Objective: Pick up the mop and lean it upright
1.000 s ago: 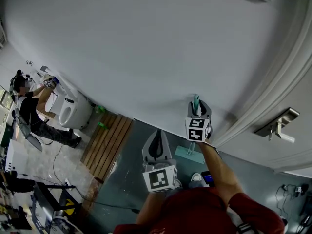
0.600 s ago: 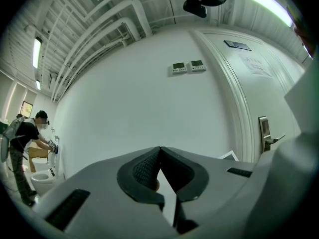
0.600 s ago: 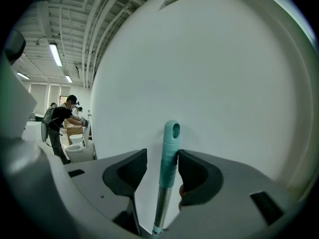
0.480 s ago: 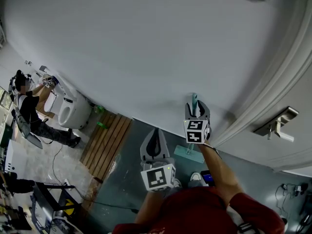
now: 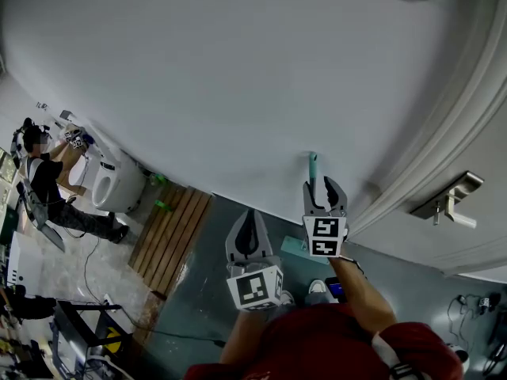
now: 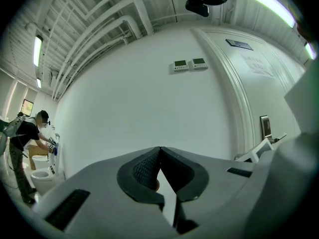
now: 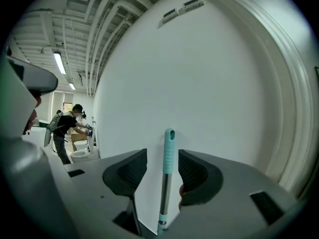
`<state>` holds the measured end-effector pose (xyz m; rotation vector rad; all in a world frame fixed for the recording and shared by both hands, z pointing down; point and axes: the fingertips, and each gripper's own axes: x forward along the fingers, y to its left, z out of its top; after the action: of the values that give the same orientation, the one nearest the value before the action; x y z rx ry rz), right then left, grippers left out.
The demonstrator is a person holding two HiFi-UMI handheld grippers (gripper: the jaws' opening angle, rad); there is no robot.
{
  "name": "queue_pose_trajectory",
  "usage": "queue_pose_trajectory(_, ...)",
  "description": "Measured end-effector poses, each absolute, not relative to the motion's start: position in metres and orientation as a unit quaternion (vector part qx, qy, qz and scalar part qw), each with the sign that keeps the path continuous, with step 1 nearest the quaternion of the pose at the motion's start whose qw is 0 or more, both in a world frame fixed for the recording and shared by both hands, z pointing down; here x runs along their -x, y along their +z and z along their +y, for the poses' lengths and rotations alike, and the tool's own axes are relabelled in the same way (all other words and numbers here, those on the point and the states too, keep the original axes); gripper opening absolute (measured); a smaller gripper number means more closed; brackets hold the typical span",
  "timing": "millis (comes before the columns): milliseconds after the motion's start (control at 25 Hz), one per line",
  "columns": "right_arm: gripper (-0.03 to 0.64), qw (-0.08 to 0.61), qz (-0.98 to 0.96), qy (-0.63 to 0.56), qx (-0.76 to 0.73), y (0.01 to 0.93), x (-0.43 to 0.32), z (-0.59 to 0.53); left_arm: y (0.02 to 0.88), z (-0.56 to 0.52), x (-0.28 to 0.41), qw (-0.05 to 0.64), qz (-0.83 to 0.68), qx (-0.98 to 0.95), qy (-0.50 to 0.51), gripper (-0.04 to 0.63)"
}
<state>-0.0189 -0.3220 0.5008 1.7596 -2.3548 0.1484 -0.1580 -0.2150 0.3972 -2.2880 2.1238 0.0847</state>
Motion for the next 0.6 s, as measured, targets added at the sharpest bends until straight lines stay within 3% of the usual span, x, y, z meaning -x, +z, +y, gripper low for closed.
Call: queue_pose_trajectory(600, 0.192, 0.072, -0.828, 0.045, -0.554, 0.469, 0.013, -0.237, 0.406, -0.221, 0.159, 0.003, 0.677, 0.735, 0.025, 0.012)
